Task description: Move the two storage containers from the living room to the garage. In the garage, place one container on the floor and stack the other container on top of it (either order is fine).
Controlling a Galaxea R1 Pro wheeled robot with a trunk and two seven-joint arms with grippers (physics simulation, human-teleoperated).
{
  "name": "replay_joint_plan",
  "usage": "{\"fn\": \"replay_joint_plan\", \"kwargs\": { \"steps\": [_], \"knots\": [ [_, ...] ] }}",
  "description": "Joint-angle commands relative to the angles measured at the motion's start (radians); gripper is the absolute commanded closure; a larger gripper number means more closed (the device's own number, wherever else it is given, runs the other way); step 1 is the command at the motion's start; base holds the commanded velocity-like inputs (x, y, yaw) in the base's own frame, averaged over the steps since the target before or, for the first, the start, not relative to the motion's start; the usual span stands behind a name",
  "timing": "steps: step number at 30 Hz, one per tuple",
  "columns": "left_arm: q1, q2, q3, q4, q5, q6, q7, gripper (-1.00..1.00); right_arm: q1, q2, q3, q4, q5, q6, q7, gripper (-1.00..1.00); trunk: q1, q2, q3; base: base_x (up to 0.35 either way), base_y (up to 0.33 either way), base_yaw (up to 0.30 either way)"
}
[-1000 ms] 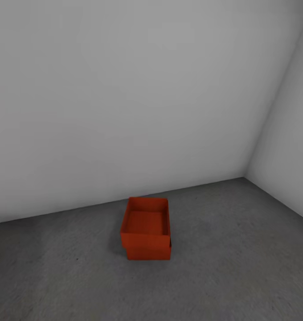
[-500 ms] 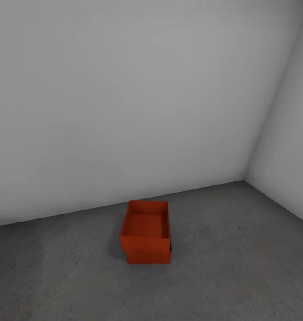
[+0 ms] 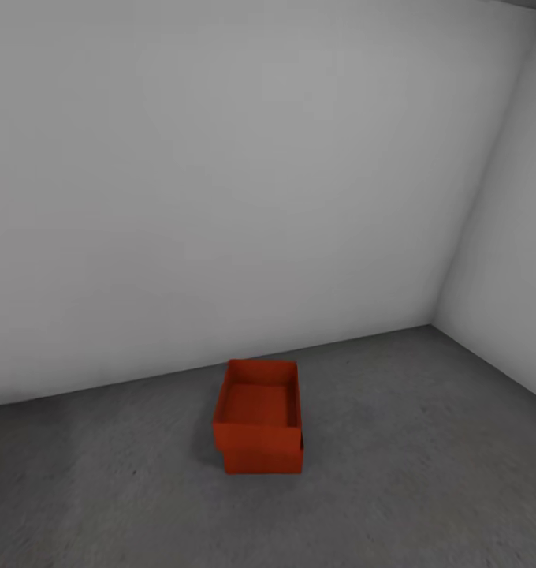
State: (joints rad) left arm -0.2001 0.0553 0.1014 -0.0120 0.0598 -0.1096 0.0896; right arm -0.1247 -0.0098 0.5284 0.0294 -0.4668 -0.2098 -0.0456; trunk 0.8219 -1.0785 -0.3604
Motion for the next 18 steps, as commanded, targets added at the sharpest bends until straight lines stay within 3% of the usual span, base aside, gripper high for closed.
{"fn": "replay_joint_plan", "kwargs": {
  "steps": [1,18],
  "knots": [
    [-0.001,0.0,0.005,0.001,0.006,-0.004,-0.001,-1.0,-0.001,0.0,0.008,0.003,-0.007,-0.005,0.0,-1.0,0.0,-0.001,0.001,0.0,0.0,0.0],
    [-0.001,0.0,0.004,0.001,0.006,-0.004,-0.001,-1.0,-0.001,0.001,0.008,0.003,-0.007,-0.005,0.0,-1.0,0.0,-0.001,0.029,0.0,0.0,0.0]
  ]
}}
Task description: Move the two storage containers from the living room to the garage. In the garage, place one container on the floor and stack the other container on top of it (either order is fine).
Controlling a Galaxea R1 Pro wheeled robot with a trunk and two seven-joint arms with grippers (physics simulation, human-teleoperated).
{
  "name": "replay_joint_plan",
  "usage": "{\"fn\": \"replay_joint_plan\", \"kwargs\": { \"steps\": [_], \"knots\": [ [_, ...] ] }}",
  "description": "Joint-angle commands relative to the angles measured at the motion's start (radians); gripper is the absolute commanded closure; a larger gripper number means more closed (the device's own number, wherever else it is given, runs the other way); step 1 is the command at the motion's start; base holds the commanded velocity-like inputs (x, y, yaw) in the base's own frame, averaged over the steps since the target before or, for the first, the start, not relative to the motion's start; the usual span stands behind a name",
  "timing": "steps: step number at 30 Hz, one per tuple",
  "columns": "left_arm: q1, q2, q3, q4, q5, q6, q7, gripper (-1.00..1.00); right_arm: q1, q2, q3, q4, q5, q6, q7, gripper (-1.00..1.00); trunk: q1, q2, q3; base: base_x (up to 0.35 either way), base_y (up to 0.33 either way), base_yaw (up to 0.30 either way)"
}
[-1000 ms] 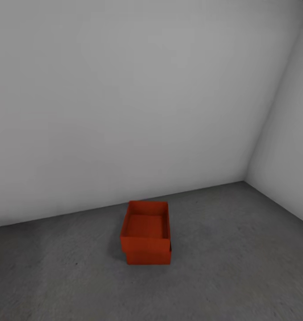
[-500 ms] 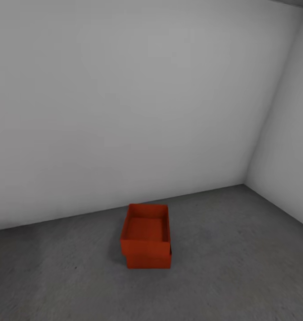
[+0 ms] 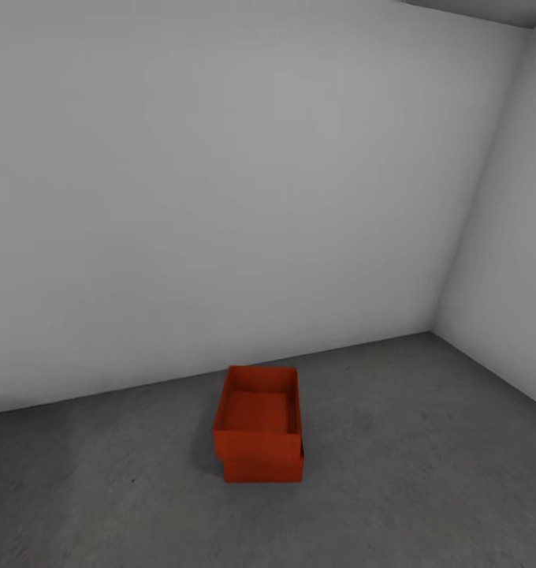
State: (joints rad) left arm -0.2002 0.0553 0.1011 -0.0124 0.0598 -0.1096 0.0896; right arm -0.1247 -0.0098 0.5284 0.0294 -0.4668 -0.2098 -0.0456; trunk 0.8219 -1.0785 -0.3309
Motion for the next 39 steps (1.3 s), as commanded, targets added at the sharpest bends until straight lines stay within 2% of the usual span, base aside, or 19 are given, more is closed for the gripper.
{"fn": "replay_joint_plan", "kwargs": {
  "steps": [1,39],
  "knots": [
    [-0.001,0.0,0.005,0.001,0.006,-0.004,-0.001,-1.0,-0.001,0.002,0.009,0.003,-0.007,-0.005,0.0,-1.0,0.0,-0.001,0.001,0.0,0.0,0.0],
    [-0.001,0.0,0.005,0.001,0.006,-0.004,-0.001,-1.0,-0.001,0.005,0.01,0.003,-0.007,-0.006,-0.002,-1.0,0.0,-0.001,0.063,0.0,0.0,0.0]
  ]
}}
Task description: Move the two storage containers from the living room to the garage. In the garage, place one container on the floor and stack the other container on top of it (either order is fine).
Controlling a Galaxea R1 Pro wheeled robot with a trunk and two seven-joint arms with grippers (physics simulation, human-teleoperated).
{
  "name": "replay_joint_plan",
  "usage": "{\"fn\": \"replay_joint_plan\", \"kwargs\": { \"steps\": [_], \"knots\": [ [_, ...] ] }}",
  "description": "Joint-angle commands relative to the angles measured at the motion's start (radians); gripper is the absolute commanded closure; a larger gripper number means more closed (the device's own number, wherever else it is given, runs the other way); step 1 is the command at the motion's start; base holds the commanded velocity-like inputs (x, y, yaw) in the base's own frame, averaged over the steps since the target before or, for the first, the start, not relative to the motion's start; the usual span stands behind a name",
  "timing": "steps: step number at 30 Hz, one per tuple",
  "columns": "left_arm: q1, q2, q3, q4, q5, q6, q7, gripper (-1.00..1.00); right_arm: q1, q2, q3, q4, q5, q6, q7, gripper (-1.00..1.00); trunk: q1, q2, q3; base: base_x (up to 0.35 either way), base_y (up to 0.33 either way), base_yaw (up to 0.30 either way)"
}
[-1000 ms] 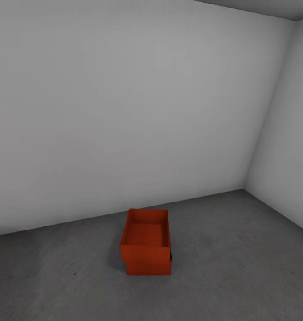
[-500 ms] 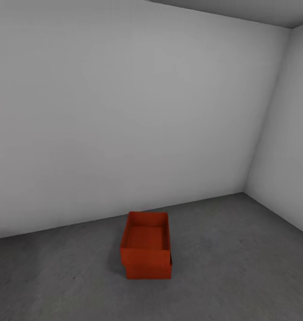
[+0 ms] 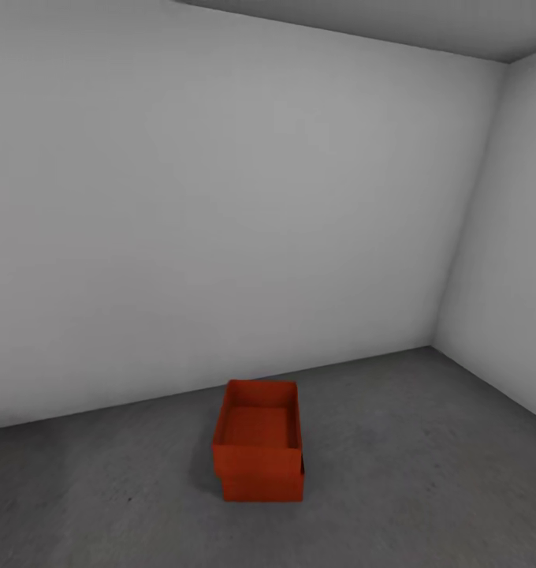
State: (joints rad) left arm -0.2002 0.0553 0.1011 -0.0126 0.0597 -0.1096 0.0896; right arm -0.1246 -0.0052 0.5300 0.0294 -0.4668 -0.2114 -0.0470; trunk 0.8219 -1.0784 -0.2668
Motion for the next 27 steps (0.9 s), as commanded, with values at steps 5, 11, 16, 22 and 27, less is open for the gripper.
{"fn": "replay_joint_plan", "kwargs": {
  "steps": [5,11,16,22,27],
  "knots": [
    [-0.001,0.0,0.005,0.001,0.006,-0.004,-0.001,-1.0,-0.001,0.001,0.008,0.003,-0.007,-0.005,0.0,-1.0,0.0,-0.001,0.007,0.0,0.0,0.0],
    [-0.001,0.0,0.005,0.001,0.006,-0.004,-0.001,-1.0,-0.001,0.001,0.008,0.003,-0.007,-0.005,0.0,-1.0,0.0,-0.001,0.017,0.0,0.0,0.0],
    [-0.001,0.0,0.005,0.002,0.006,-0.004,-0.001,-1.0,-0.001,0.001,0.008,0.003,-0.007,-0.005,0.0,-1.0,0.0,-0.001,0.025,0.0,0.0,0.0],
    [-0.001,0.0,0.005,0.002,0.006,-0.004,-0.001,-1.0,-0.001,0.001,0.008,0.003,-0.007,-0.005,0.0,-1.0,0.0,-0.001,0.035,0.0,0.0,0.0],
    [-0.001,0.0,0.005,0.002,0.006,-0.004,-0.001,-1.0,-0.001,0.001,0.008,0.003,-0.007,-0.005,0.0,-1.0,0.0,-0.001,0.043,0.0,0.0,0.0]
  ]
}}
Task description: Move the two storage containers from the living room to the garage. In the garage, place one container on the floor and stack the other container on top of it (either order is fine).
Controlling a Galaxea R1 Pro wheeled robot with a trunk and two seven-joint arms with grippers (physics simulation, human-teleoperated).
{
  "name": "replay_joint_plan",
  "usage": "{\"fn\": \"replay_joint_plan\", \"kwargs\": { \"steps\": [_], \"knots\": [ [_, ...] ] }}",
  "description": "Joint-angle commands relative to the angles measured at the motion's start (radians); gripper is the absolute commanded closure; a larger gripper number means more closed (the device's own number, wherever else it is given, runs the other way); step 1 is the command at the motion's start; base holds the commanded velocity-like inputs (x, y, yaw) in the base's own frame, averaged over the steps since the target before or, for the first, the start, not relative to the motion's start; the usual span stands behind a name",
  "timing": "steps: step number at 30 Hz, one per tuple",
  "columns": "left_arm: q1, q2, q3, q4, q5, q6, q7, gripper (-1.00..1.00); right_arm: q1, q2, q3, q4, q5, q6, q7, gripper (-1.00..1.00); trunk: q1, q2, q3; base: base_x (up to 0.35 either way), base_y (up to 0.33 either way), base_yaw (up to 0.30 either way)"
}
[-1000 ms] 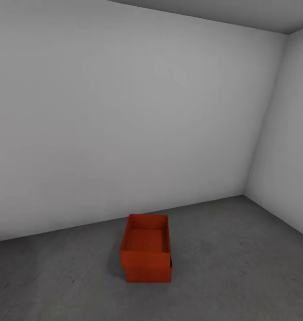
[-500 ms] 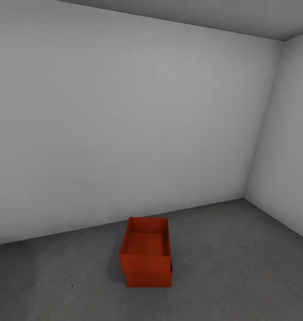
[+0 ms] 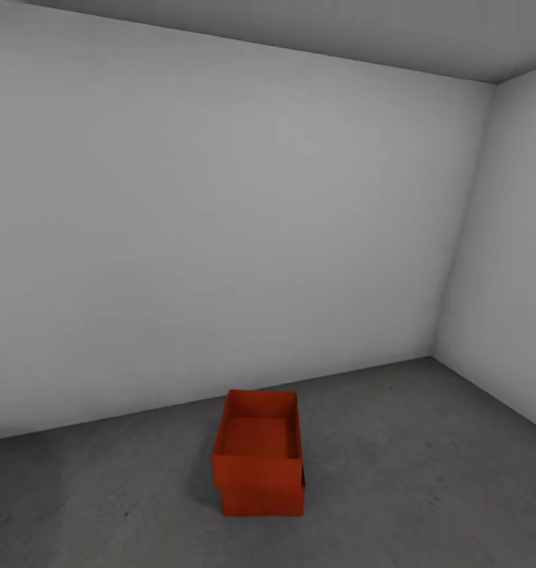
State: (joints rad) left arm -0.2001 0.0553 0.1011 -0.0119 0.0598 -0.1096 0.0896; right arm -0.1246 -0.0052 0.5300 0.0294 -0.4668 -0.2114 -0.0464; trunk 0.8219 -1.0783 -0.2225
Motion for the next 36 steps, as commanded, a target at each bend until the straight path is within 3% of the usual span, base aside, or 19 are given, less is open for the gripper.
{"fn": "replay_joint_plan", "kwargs": {
  "steps": [1,36],
  "knots": [
    [-0.001,0.0,0.005,0.001,0.006,-0.004,-0.001,-1.0,-0.001,0.001,0.009,0.003,-0.007,-0.005,0.0,-1.0,0.0,-0.001,0.0,0.0,0.0,0.0],
    [-0.001,0.0,0.005,0.0,0.006,-0.004,-0.001,-1.0,-0.001,0.001,0.011,0.003,-0.007,-0.004,0.0,-1.0,0.0,-0.001,0.057,0.0,0.0,0.0]
  ]
}}
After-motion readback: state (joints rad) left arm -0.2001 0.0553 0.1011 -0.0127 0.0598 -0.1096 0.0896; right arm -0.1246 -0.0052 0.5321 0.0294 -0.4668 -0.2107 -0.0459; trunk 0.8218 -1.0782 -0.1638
